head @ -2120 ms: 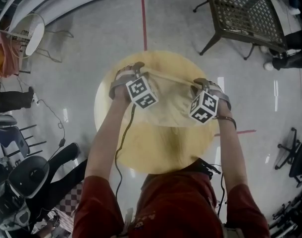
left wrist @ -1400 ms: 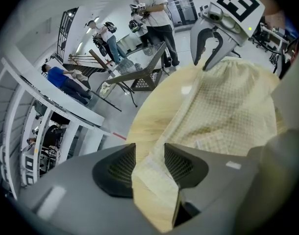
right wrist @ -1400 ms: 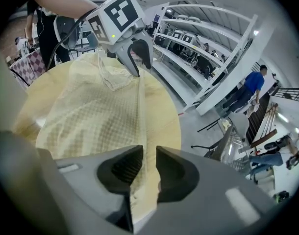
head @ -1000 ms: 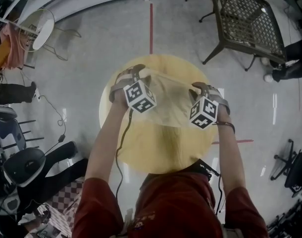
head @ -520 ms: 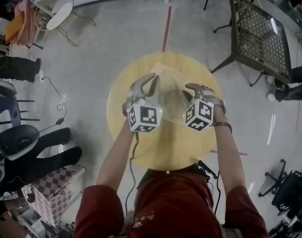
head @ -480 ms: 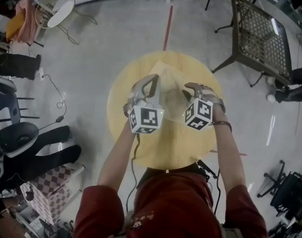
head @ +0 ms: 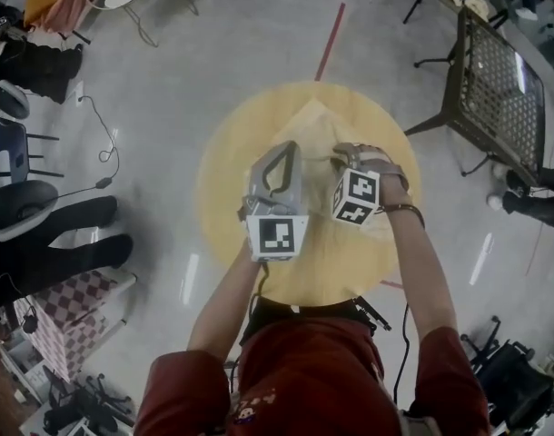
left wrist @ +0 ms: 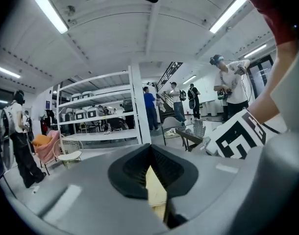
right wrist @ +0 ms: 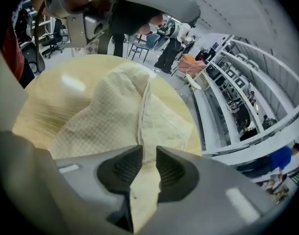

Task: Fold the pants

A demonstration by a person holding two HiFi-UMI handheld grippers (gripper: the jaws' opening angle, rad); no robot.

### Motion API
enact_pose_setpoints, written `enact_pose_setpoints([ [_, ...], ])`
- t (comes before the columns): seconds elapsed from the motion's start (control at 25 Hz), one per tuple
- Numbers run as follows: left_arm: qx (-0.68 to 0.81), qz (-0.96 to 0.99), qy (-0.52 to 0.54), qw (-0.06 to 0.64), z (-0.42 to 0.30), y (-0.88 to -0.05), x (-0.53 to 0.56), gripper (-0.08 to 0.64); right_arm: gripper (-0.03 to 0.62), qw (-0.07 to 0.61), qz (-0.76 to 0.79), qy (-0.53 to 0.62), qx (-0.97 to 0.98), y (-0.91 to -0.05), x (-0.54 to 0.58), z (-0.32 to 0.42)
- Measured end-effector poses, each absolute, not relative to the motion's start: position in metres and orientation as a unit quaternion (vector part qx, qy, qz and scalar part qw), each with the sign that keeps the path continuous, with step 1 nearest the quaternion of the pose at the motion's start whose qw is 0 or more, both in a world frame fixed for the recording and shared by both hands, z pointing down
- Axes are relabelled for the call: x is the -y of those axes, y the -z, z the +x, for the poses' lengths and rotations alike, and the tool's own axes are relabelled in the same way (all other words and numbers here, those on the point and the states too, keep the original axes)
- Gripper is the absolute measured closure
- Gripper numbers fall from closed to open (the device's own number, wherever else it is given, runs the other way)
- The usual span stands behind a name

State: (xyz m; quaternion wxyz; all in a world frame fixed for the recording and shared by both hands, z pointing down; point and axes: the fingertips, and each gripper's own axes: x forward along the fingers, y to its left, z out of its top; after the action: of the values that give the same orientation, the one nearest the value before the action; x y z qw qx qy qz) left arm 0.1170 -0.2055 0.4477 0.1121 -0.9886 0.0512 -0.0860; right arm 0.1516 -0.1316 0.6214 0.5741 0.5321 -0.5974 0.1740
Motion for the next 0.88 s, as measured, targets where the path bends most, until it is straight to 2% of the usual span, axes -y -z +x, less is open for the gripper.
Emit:
enact_pose_setpoints([
  [0.32, -0.074, -0.99, 0.06, 0.101, 0.119, -0.445, 0.214, 0.554, 0.503, 0.584, 0.5, -0.191, 0.611, -0.644, 0.14, 0.151],
  [0.48, -0.074, -0.991, 0.06, 0.095, 0.119, -0.45, 0.216, 0.554, 0.583, 0.566, 0.521, -0.192, 0.61, -0.637, 0.143, 0.151],
  [0.88, -0.08, -0.991, 0.053, 0.095, 0.111, -0.449, 0.218, 0.554, 0.586, 0.564, 0.558, -0.14, 0.592, -0.588, 0.172, 0.173],
])
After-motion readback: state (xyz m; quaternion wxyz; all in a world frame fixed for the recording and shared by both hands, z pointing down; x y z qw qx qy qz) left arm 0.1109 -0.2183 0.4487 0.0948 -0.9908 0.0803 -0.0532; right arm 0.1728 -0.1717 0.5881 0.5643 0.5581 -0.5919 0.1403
